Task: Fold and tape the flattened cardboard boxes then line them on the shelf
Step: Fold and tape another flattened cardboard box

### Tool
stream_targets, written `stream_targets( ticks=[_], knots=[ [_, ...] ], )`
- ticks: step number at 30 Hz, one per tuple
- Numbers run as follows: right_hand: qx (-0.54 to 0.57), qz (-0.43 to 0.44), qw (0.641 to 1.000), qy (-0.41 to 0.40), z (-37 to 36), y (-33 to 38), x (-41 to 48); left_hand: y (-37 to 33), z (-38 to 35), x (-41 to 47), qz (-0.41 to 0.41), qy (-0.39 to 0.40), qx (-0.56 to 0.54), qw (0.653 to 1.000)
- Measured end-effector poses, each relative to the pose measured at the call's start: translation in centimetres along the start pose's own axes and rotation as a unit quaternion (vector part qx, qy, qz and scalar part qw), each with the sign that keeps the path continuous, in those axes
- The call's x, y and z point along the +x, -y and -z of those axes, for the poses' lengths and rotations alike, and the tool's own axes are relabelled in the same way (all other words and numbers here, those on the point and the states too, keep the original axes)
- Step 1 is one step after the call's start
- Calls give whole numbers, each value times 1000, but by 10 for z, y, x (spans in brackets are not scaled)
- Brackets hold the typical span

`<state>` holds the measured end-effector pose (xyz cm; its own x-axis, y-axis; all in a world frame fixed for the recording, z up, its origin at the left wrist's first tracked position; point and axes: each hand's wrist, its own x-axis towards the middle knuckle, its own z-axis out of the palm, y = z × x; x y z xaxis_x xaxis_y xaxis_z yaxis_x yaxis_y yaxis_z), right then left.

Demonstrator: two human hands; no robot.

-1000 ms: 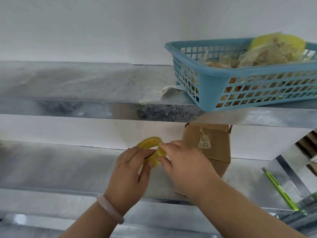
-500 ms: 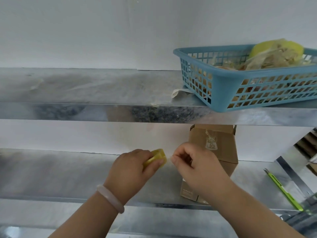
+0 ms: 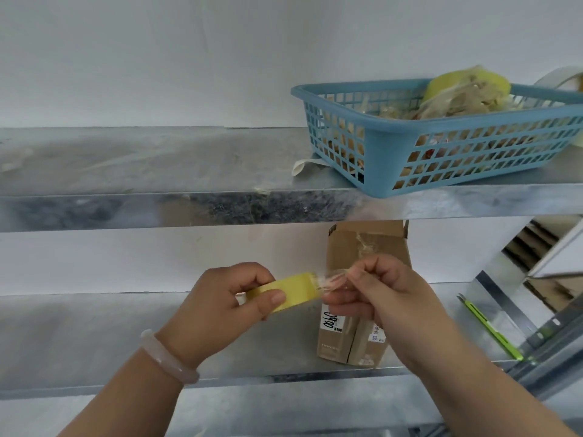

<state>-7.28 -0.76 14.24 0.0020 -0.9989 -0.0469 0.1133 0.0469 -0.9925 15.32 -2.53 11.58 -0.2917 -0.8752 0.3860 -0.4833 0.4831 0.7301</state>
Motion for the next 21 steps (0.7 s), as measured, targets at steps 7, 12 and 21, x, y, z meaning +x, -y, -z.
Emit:
stream_targets(
  ticks=[7,12,21],
  knots=[
    [72,6,996,-60,28,-3,-7,-1,-14,24,-118,-54,211,969],
    [69,16,994,-88,49,-3,-10,3,-18,29,-166,-55,241,955],
    [72,23,986,-148,83,-7,-13,12,-18,44,-170,-86,323,927]
  ],
)
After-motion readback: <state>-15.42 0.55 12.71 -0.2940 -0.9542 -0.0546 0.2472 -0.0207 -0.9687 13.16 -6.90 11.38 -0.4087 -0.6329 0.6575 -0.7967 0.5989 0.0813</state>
